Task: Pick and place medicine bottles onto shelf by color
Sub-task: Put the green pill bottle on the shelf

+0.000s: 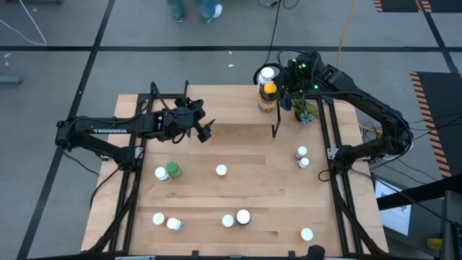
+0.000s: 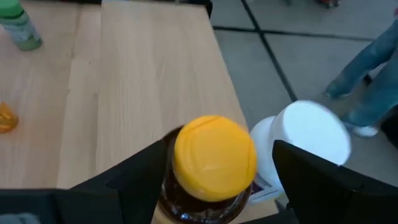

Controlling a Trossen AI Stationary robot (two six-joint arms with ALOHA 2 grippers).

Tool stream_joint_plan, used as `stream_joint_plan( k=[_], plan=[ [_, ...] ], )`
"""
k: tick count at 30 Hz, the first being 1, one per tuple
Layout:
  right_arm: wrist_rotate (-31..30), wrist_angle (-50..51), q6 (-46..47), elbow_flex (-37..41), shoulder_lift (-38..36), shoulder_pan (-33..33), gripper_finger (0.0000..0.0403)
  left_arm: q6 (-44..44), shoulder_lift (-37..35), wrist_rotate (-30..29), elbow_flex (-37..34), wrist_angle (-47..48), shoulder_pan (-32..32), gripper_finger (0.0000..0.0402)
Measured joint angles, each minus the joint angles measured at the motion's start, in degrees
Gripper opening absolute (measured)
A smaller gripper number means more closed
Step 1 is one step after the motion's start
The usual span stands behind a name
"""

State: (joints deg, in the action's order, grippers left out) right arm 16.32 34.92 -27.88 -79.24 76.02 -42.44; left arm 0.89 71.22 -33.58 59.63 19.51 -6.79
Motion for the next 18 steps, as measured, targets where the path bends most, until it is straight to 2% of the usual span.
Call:
stream_joint_plan(
  k=[10,15,18],
  plan=[
    [0.0,1.6,5.2,0.0,-7.4,1.3,0.0288,-0.7,0.0,0.0,0.0,0.9,0.0,0.0385],
    [-0.3,8.6,10.5,0.0,-12.3,6.5,0.0276,-1.0,0.0,0.0,0.0,1.1,0.0,0.0385],
    [-4.5,12.3,15.2,2.1,-15.3,12.1,0.0264,-1.0,0.0,0.0,0.0,0.2,0.0,0.0385]
  ],
)
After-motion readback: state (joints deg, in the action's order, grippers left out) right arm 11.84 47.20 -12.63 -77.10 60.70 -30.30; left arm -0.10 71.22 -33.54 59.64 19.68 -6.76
